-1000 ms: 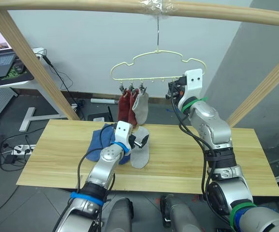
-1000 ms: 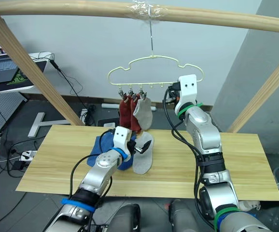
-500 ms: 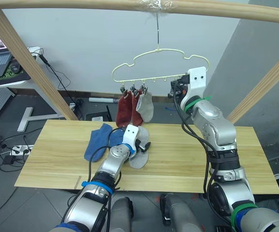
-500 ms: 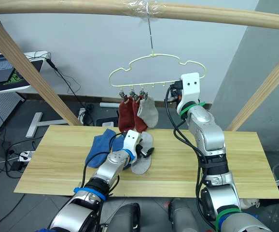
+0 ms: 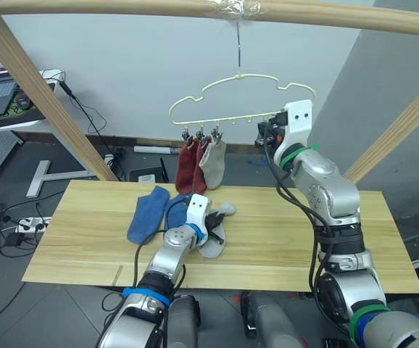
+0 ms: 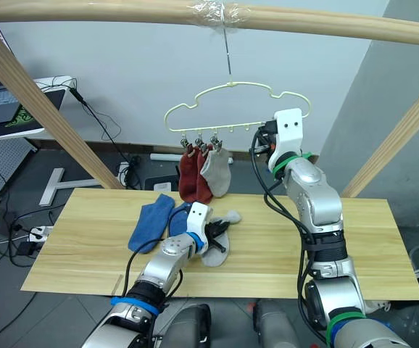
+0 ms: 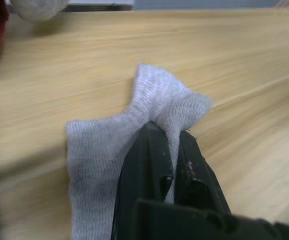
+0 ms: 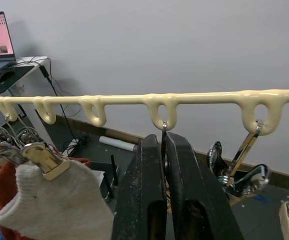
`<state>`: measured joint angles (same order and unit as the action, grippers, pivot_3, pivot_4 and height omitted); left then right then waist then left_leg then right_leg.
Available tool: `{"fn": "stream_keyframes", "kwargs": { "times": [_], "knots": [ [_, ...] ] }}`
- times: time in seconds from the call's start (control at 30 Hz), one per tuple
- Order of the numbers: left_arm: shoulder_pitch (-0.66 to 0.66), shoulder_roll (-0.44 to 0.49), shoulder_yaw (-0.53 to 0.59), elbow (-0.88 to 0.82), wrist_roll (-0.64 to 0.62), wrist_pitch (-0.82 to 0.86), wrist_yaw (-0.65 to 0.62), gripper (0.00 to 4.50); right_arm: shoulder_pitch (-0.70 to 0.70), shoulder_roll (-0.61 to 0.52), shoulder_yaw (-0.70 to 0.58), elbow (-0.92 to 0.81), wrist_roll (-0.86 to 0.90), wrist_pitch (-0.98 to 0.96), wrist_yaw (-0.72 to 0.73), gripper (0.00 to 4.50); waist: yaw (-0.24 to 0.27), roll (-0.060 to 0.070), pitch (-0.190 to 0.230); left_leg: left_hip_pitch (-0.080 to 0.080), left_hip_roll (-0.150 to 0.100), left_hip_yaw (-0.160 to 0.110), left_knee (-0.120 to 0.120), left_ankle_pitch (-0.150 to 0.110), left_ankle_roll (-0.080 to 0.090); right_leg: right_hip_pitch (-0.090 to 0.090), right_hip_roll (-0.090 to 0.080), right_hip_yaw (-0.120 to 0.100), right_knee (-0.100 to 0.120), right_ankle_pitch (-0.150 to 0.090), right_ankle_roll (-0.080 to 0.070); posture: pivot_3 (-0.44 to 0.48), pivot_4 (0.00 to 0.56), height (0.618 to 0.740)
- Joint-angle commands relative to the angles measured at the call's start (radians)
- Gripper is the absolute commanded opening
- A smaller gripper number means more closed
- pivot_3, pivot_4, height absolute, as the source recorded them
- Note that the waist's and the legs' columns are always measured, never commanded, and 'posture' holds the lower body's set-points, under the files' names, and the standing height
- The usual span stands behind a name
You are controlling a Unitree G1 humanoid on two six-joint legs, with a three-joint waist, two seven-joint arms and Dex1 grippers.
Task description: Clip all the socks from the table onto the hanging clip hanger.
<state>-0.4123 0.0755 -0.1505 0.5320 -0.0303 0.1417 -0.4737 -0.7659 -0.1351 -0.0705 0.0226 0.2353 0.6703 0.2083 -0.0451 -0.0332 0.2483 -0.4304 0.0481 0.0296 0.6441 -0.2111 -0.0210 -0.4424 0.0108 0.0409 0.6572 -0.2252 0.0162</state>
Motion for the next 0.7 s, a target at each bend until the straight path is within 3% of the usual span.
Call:
{"fn": "stream_keyframes", "kwargs": {
  "times": [0.03, 0.3, 0.7],
  "knots": [
    [-0.001, -0.048, 0.045, -0.184, -0.104, -0.069, -0.036, 0.02, -0.058, -0.007, -0.124, 0.000, 0.123, 0.190, -0.016, 0.00, 0.001, -0.001, 0.002, -0.001, 0.000, 0.000, 0.000, 0.000, 0.000, 0.000, 0.000, 0.000, 0.000, 0.000, 0.000, -0.075, 0.272, 0.740],
    [-0.016, -0.088, 0.038, -0.396, -0.140, -0.096, -0.011, 0.02, -0.169, -0.030, -0.291, 0.024, 0.282, 0.507, -0.072, 0.00, 0.002, -0.001, 0.003, -0.002, 0.000, -0.002, -0.001, 0.000, 0.000, 0.000, 0.000, 0.001, -0.002, 0.000, 0.000, -0.076, 0.254, 0.740],
    [-0.065, -0.125, 0.026, -0.391, -0.158, -0.085, -0.001, 0.02, -0.241, 0.040, -0.442, 0.014, 0.363, 0.662, -0.219, 0.00, 0.001, -0.001, 0.003, -0.004, -0.001, -0.001, -0.002, -0.001, 0.002, 0.000, 0.000, -0.001, -0.010, 0.001, 0.002, -0.088, 0.250, 0.740]
  ]
}}
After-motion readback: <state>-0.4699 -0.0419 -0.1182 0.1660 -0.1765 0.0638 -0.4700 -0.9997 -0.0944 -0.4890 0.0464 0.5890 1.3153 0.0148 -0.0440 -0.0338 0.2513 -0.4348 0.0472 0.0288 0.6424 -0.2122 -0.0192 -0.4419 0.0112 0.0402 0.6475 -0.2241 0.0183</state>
